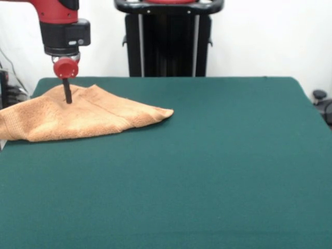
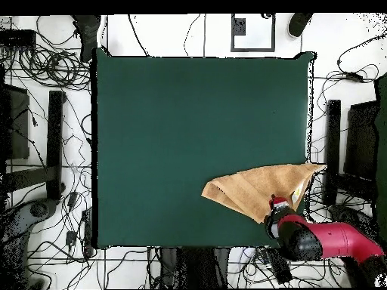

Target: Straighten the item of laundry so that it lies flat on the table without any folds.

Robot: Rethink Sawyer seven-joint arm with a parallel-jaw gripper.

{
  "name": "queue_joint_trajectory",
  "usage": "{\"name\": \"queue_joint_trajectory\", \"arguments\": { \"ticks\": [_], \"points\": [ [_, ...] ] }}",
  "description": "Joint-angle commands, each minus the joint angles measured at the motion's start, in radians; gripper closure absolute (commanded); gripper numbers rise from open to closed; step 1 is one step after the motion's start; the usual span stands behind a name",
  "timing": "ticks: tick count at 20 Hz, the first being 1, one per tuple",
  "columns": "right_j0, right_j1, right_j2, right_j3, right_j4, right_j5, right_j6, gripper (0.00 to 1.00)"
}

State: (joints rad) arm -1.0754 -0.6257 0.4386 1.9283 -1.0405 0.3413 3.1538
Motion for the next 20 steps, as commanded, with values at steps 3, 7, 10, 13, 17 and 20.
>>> {"name": "queue_joint_trajectory", "arguments": {
  "ticks": [3,7,10,13,17,20],
  "points": [
    [0.053,-0.015,0.063,0.002,0.015,0.106,-0.297,0.00],
    [0.106,-0.007,0.035,-0.028,-0.041,0.137,-0.324,0.00],
    [0.080,0.033,0.053,-0.064,-0.025,0.215,-0.442,0.00],
    [0.084,0.049,0.048,-0.085,-0.046,0.221,-0.466,0.00],
    [0.162,-0.008,0.000,-0.082,-0.067,0.273,-0.439,0.00],
    [0.147,-0.034,0.014,-0.063,0.029,0.385,-0.516,0.00]
  ]
}}
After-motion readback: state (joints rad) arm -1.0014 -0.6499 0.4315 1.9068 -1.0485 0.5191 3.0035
